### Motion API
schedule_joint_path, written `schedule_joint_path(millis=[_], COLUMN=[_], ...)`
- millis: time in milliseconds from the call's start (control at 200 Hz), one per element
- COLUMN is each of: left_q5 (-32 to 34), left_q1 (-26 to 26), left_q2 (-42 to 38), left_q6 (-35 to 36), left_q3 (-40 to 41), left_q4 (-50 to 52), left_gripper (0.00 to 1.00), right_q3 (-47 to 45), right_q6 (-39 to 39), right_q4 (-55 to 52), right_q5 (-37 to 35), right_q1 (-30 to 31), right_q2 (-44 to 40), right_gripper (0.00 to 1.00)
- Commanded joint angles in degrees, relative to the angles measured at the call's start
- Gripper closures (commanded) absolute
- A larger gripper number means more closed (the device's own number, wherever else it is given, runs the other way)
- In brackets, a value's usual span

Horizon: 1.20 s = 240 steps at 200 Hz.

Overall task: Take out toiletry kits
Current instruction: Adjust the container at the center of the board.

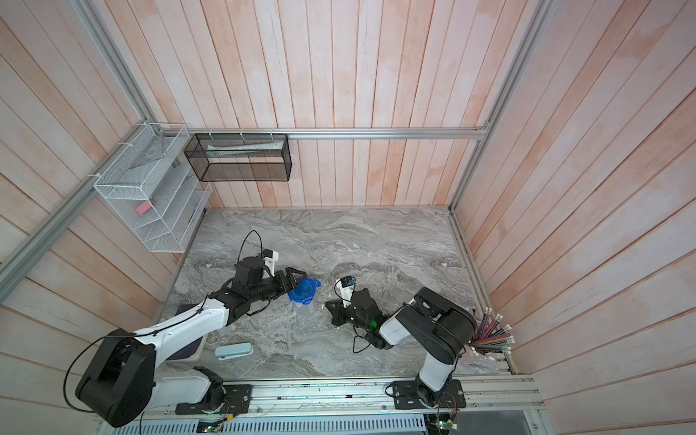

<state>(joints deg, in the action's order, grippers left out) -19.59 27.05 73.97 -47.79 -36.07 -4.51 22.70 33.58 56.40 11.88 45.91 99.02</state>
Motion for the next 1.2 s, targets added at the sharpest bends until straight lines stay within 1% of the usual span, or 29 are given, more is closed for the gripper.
schedule_joint_path(millis=[0, 150, 285, 375, 580, 735, 820, 935, 1040, 1195], left_q5=[0.9, 5.9, 7.5, 8.1, 8.7, 8.5, 9.3, 11.1, 14.7, 19.7], left_q1=[2.5, 6.7, 8.2, 8.6, 10.5, 12.0, 13.1, 13.2, 13.2, 13.0], left_q2=[-4.2, -11.0, -16.1, -17.7, -16.4, -14.3, -13.9, -15.8, -19.0, -21.2], left_q6=[-4.4, -10.5, -15.1, -16.4, -16.3, -15.7, -15.3, -14.7, -12.9, -9.4], left_q3=[4.3, 9.0, 14.5, 15.7, 13.6, 11.1, 9.4, 7.7, 5.3, 1.1], left_q4=[1.6, 4.7, 4.1, 4.2, 5.0, 5.4, 6.7, 10.8, 16.4, 23.2], left_gripper=[0.12, 0.11, 0.11, 0.11, 0.11, 0.11, 0.08, 0.04, 0.01, 0.0], right_q3=[3.4, 8.5, 12.5, 14.8, 18.9, 20.7, 21.2, 20.3, 17.5, 14.6], right_q6=[1.8, 3.2, 4.9, 4.5, 2.4, 1.5, 0.6, 0.2, 0.1, 0.1], right_q4=[-0.4, -6.3, -10.3, -12.2, -13.9, -13.4, -14.0, -15.0, -16.0, -18.6], right_q5=[4.0, 6.5, 7.9, 7.7, 7.2, 8.3, 9.0, 9.8, 9.5, 10.3], right_q1=[-0.4, -0.3, 0.1, 0.6, 0.5, -1.5, -3.0, -5.2, -6.9, -7.5], right_q2=[0.8, -0.6, -1.6, -1.5, 2.7, 6.5, 7.2, 5.3, 1.6, -3.7], right_gripper=[1.0, 1.0, 1.0, 1.0, 0.99, 1.0, 0.99, 0.99, 0.98, 0.94])
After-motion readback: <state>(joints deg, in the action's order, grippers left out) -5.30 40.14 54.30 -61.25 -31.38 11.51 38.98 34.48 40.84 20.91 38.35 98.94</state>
